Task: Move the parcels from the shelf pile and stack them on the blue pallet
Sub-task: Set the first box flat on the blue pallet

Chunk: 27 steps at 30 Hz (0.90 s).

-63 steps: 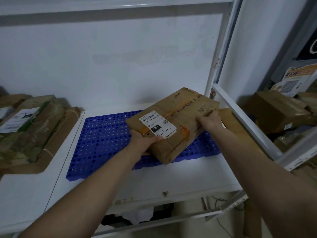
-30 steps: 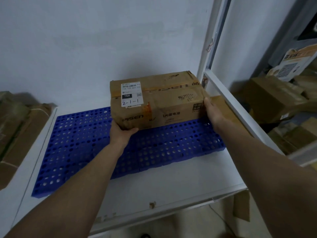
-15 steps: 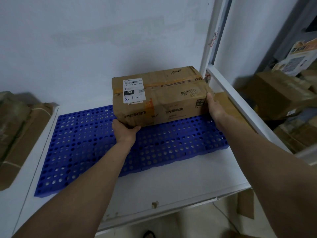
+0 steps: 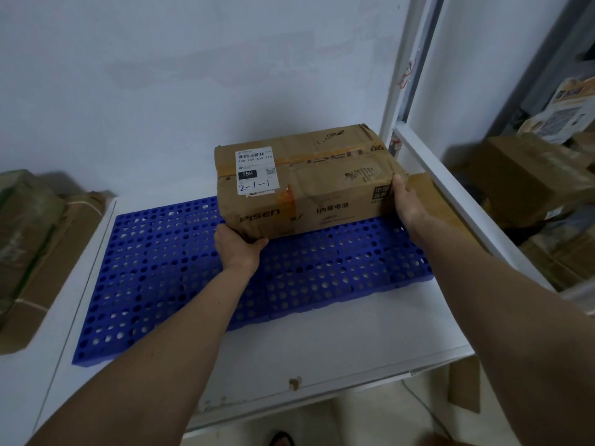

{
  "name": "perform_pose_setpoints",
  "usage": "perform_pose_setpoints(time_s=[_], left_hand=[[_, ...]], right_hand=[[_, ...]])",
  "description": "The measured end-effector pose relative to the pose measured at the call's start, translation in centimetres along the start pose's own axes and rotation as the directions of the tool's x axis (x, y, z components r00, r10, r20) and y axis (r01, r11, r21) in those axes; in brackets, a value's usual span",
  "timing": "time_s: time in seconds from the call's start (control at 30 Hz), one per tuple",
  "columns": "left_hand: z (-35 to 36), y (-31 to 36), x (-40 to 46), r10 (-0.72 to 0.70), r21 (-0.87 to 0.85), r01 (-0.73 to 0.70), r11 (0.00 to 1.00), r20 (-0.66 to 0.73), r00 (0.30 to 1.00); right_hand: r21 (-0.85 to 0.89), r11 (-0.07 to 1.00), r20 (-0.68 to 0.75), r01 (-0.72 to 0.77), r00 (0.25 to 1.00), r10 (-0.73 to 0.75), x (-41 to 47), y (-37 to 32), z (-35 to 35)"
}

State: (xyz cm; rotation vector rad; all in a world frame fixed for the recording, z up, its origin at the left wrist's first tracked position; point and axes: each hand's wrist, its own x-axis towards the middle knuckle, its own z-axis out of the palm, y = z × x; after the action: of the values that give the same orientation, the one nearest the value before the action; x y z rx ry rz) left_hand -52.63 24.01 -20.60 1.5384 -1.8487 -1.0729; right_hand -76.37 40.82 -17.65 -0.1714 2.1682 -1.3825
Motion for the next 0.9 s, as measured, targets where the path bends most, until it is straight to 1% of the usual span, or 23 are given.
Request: perform_pose_setpoints(time_s=[0.1,0.2,0.27,0.37,0.5,0.57,0.67,0.77,0.83,0.9], left_hand=[[-0.3,0.2,-0.2,-0.011,0.017,0.011,1.0,0.018,1.0],[-1.0,0.3,0.0,-0.026,0.054,0.022,0.998,0.078,0.997],[-1.7,0.3,0.1,-0.026,0.079,0.016,0.997,0.135,0.99],[-3.2,0.1,0.1,-0.022,0.144,-0.005,0.99,0.186,0.982],[-4.9,-0.8,0.1,-0.042,0.141,0.01,0.99,0.225,0.973],[-5.2,-1.1,0.2,-0.062,0.121,0.032,0.992,0.255,0.965],[-5.1,-1.1,0.5,-0.072,0.066,0.054,0.996,0.296,0.953],[-4.3,-1.5,0.7,-0.081,-0.006,0.086,0.996,0.269,0.96],[-3.7,-1.9,0.4,-0.057,0.004,0.058,0.998,0.223,0.973],[-3.1,-2.3,0.0,-0.039,0.019,0.036,0.999,0.169,0.985]], right_hand=[[0.002,1.0,-0.011,-0.008,1.0,0.008,-0.1,-0.1,0.0],[0.028,0.999,-0.016,-0.024,1.0,0.024,-0.4,-0.3,0.2],[0.037,0.999,-0.056,-0.032,0.998,0.034,-0.8,-0.3,0.4],[-0.006,1.0,-0.148,-0.027,0.989,0.026,-1.8,-0.4,1.0],[-0.092,0.995,-0.132,-0.042,0.991,0.029,-3.3,-0.1,1.4],[-0.136,0.988,-0.153,-0.072,0.987,0.051,-4.3,0.2,1.0],[-0.146,0.985,-0.172,-0.096,0.983,0.07,-5.2,0.6,0.2],[-0.144,0.989,-0.158,-0.04,0.987,0.017,-4.9,0.8,-0.4],[-0.13,0.992,-0.156,-0.007,0.988,-0.014,-4.4,0.9,-0.4],[-0.077,0.997,-0.123,0.019,0.992,-0.029,-3.7,1.2,-0.3]])
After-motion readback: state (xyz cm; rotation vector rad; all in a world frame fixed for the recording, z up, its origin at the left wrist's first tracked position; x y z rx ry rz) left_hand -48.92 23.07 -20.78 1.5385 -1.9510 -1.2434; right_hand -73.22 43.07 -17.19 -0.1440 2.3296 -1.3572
